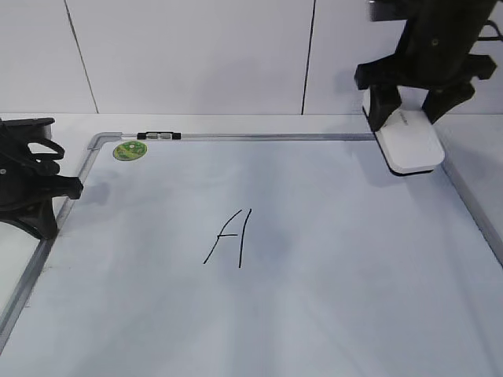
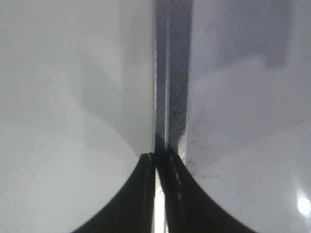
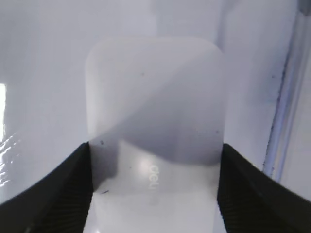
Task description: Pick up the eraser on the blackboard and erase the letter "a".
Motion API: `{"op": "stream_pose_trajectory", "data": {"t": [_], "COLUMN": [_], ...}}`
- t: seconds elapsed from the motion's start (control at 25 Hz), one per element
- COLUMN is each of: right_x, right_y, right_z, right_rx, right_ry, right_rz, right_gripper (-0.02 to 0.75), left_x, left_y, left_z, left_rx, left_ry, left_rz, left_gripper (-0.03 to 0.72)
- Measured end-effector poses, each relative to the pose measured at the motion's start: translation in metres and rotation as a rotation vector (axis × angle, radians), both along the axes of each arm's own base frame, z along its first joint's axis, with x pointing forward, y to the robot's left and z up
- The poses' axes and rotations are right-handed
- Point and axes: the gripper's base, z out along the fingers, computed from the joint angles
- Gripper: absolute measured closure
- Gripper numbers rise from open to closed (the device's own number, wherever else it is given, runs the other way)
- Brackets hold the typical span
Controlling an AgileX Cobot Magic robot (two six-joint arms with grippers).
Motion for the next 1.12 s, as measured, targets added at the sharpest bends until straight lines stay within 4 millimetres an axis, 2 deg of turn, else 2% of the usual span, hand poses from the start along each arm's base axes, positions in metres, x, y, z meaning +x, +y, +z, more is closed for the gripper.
{"op": "stream_pose_trajectory", "data": {"t": [0.28, 0.56, 0.88, 1.12], "right_x": [-0.01, -0.022, -0.035, -0.043], "right_y": [-0.026, -0.053, -0.076, -0.078], "right_z": [0.024, 0.026, 0.013, -0.007], "right_rx": [0.017, 0.012, -0.009, -0.029], "right_ry": [-0.046, -0.026, 0.031, 0.102], "right_rz": [-0.063, -0.127, -0.183, -0.185], "right_gripper": [0.205, 0.205, 0.206, 0.206], "left_x": [0.0, 0.0, 0.0, 0.0], "left_y": [0.0, 0.0, 0.0, 0.0], "left_z": [0.0, 0.0, 0.0, 0.0], "left_rx": [0.0, 0.0, 0.0, 0.0], "left_ry": [0.0, 0.0, 0.0, 0.0], "left_rz": [0.0, 0.0, 0.0, 0.0], "left_gripper": [0.671, 0.671, 0.671, 0.671]}}
